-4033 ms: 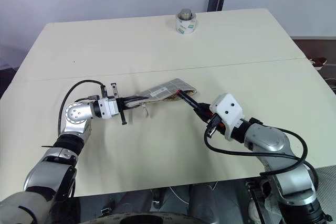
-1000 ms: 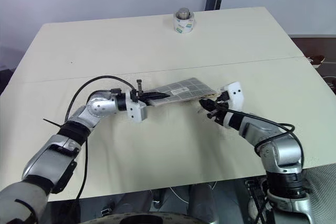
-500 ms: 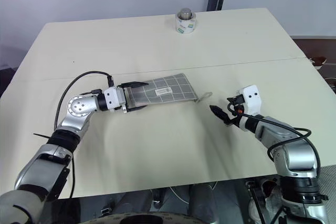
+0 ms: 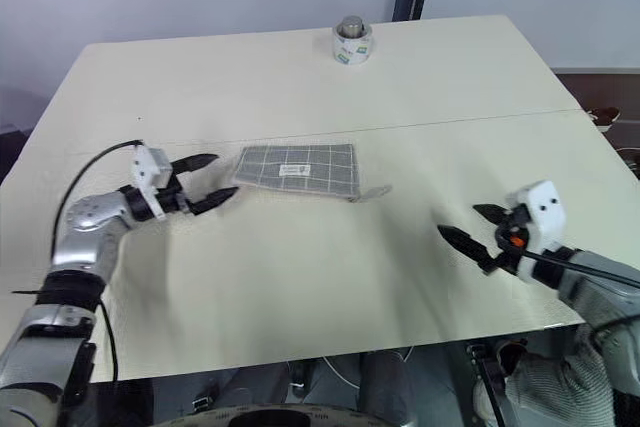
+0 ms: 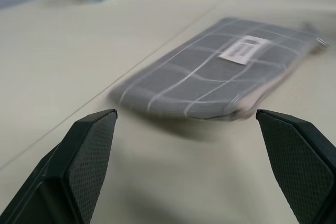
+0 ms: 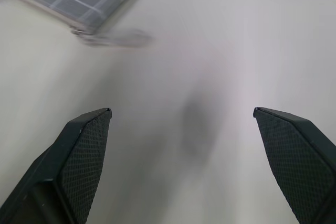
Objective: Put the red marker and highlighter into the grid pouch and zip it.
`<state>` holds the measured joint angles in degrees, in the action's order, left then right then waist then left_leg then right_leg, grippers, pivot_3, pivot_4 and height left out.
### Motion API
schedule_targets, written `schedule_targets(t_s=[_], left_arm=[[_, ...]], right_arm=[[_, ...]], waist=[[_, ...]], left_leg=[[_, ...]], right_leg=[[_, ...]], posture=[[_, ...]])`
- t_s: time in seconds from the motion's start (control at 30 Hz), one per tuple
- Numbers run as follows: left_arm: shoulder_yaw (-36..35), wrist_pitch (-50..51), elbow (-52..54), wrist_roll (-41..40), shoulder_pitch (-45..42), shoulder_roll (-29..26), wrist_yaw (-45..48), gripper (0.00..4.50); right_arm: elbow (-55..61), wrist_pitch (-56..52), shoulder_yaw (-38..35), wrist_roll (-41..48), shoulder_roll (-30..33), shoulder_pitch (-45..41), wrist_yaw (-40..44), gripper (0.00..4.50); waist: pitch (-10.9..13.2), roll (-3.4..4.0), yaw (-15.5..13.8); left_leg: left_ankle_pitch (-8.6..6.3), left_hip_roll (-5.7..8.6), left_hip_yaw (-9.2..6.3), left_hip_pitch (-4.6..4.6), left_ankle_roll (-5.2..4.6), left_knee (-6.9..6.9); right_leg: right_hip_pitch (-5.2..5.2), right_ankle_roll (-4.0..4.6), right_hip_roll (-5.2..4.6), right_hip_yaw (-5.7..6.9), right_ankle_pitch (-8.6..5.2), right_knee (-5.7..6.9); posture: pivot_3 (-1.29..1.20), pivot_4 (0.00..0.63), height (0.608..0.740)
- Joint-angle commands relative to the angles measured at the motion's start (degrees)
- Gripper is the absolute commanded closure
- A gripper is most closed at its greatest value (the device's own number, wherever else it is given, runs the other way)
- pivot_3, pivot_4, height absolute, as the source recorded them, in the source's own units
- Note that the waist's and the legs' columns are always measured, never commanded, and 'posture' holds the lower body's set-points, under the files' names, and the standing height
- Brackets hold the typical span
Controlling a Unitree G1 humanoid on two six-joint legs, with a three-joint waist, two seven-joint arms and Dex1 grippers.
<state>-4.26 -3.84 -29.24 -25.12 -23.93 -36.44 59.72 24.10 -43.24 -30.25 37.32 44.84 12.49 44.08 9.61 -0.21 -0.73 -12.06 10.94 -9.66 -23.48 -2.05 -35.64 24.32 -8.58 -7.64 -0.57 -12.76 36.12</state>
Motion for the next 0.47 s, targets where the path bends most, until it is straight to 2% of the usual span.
schedule_targets(t_s=[0.03, 0.23, 0.47], left_arm=[[-4.0, 5.6, 4.2, -1.6, 2.0, -1.0, -3.0, 0.03], [-8.0, 4.1, 2.3, -0.3, 3.7, -2.9, -3.4, 0.03], [-8.5, 1.0, -0.9, 3.4, 3.4, -3.5, -4.1, 0.03]], right_arm=[[3.2, 0.6, -4.2, 3.1, 0.4, 0.7, 1.5, 0.0], [3.5, 3.3, -4.9, 1.9, 0.8, 3.9, 3.7, 0.0], [2.6, 6.0, -2.1, -0.6, 1.3, 2.9, 4.6, 0.0]], waist=[[0.0, 0.0, 0.0], [0.0, -0.01, -0.1], [0.0, -0.01, -0.1]], left_leg=[[-0.01, 0.0, 0.01, 0.0, 0.02, -0.02], [-0.03, -0.08, 0.03, 0.02, 0.05, -0.01], [-0.03, -0.08, 0.09, 0.01, 0.05, 0.01]], right_leg=[[-0.01, 0.07, 0.0, -0.06, -0.04, 0.01], [-0.01, 0.2, -0.02, -0.12, -0.11, 0.01], [-0.01, 0.21, -0.05, -0.15, -0.11, -0.06]], posture=[[0.0, 0.15, 0.74], [0.0, 0.15, 0.74], [0.0, 0.15, 0.74]])
